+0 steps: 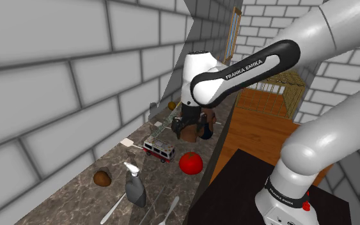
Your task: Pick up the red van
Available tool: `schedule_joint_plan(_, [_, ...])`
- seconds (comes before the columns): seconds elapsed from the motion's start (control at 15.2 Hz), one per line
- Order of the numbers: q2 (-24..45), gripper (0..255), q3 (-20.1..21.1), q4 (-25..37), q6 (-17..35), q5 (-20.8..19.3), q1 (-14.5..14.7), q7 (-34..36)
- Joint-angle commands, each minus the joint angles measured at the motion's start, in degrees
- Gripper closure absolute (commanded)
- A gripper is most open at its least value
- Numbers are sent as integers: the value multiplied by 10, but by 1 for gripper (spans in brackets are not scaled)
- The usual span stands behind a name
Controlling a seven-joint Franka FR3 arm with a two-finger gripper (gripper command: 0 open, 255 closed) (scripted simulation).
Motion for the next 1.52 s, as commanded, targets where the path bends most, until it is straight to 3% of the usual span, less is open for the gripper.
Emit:
schedule_joint_plan(0.0, [47,0,30,8,44,-18,-23,61])
schedule_joint_plan(0.26, [155,0,87,30,124,-99,-81,203])
schedule_joint_plan(0.46, [247,0,111,59,165,-212,-120,342])
schedule_joint_plan(0.59, [311,0,102,85,179,-301,-124,442])
schedule_joint_plan(0.79, [395,0,54,130,187,-409,-95,572])
schedule_joint_plan(0.99, [468,0,0,179,190,-478,-57,672])
schedule_joint_plan(1.25, [550,0,-62,246,193,-529,-15,769])
schedule_joint_plan(1.45, [573,0,-76,254,206,-546,-5,784])
